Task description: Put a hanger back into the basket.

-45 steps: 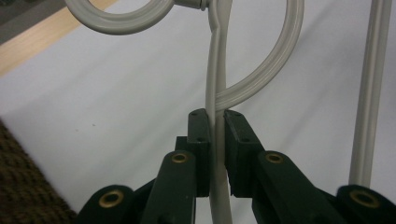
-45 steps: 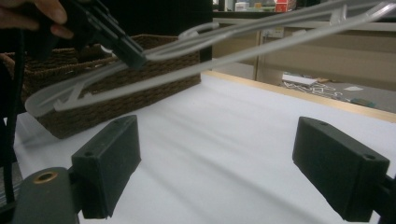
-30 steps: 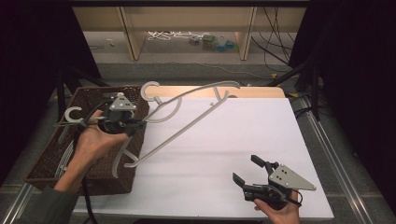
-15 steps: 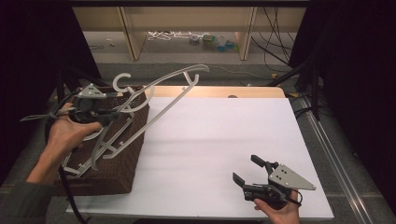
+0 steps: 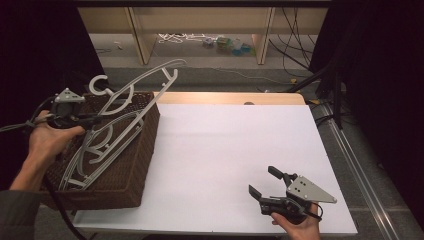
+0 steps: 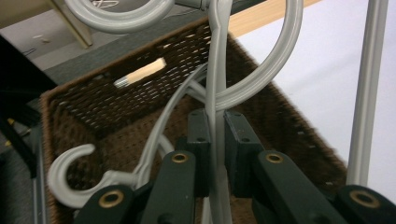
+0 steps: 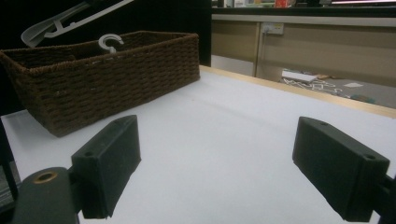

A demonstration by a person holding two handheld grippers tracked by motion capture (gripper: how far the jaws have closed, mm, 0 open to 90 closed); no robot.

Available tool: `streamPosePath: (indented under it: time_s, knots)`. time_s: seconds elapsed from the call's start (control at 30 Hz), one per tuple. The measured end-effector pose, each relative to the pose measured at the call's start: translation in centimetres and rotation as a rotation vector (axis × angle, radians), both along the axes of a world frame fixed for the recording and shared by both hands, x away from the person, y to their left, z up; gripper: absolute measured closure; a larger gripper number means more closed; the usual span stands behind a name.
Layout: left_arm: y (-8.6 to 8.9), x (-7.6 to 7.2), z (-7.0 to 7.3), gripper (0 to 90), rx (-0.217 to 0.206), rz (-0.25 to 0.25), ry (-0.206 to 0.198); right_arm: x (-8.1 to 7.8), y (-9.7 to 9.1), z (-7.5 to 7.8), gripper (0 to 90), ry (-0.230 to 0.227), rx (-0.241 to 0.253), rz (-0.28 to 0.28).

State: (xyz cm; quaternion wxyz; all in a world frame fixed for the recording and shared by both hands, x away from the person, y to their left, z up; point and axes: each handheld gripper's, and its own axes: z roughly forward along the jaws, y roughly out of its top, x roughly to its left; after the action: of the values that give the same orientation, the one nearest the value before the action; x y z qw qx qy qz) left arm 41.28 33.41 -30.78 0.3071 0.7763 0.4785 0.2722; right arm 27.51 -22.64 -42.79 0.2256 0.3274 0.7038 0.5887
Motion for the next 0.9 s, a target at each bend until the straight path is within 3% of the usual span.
streamPosePath:
  time_s: [0.07,0.4,0.53,0.63,0.67,0.9]
  knots:
    - [0.7,0.0,-0.3,81.6,0.013,0.024,-0.013,-0.1,-0.1,0.1,16.0,0.011,-0.03,-0.006]
    - [3.2,-0.2,-1.8,81.6,0.007,0.107,-0.005,0.0,0.1,-0.1,16.0,0.003,-0.014,-0.008]
    - [3.9,-0.2,-2.3,81.6,0.012,0.118,-0.007,0.1,0.1,-0.1,16.0,0.011,-0.011,0.003]
    - [4.4,-0.1,-2.7,81.6,0.044,0.123,-0.009,0.1,0.1,-0.1,16.0,0.013,-0.021,0.003]
    - [4.6,-0.1,-2.9,81.6,0.045,0.13,-0.006,0.1,0.2,-0.2,16.0,0.006,-0.001,0.002]
    - [5.7,-0.3,-3.8,81.6,0.07,0.154,-0.002,0.1,0.1,-0.1,16.0,0.006,-0.02,-0.007]
